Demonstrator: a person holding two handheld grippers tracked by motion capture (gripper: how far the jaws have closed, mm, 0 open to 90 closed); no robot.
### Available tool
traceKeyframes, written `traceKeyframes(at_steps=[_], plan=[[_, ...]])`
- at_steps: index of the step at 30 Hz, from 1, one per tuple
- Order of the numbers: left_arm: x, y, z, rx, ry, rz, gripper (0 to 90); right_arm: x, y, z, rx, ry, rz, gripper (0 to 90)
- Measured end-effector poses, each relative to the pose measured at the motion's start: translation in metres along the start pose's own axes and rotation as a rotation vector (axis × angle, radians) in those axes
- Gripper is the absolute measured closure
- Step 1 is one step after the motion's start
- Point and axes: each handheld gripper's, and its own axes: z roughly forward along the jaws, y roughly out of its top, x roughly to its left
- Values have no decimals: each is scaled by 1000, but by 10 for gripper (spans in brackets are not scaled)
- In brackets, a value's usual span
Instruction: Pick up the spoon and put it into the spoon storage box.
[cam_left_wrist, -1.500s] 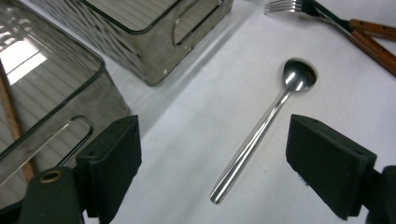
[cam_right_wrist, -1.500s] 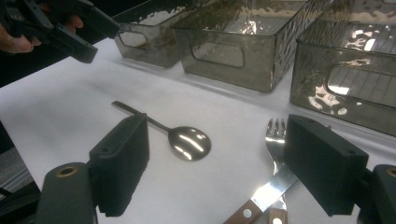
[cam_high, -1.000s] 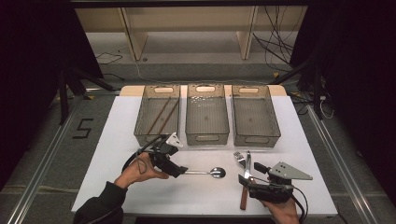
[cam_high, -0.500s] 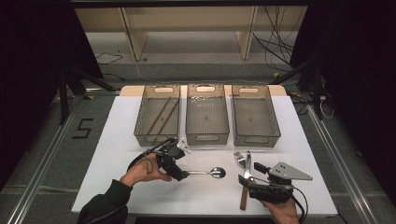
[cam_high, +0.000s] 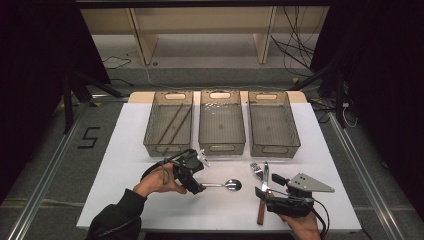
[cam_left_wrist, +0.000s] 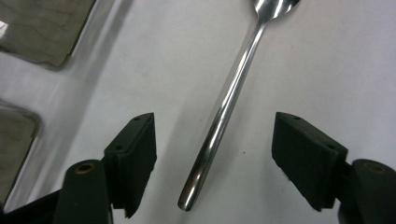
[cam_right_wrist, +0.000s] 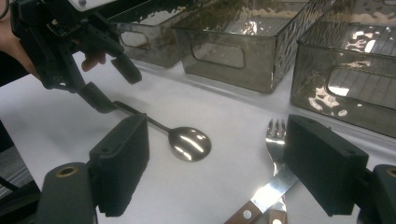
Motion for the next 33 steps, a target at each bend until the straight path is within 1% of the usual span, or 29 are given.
traceKeyframes(at_steps=[1,3,5,6,9,11,15,20,21,24,28,30,33], plan=[[0,1,1,5,0,0,328,0,0,0,-2,0,-2,236],[1,1,3,25,-2,19,358,0,0,0,-2,-2,-1,236],[1,2,4,35,-14,38,387,0,0,-1,-3,-2,-5,235],[0,2,6,31,-14,40,400,0,0,-1,-2,-2,-6,236],[0,4,8,46,-16,64,442,1,0,-1,-3,-4,-2,235],[0,5,9,48,-23,70,472,2,0,-1,-2,-6,-2,236],[0,8,13,60,-20,89,529,2,0,0,1,-6,-8,235],[-2,12,17,90,-31,117,587,2,0,-1,1,-6,-8,236],[-3,13,18,91,-32,114,598,2,0,-1,0,-6,-9,236],[-4,14,20,110,-35,134,637,2,0,-1,1,-5,-9,236],[-5,16,22,116,-41,143,674,2,0,0,1,-4,-9,236],[-5,17,23,127,-36,146,693,2,0,0,1,-4,-10,235],[-4,19,24,136,-42,149,707,2,0,0,2,-4,-11,236]])
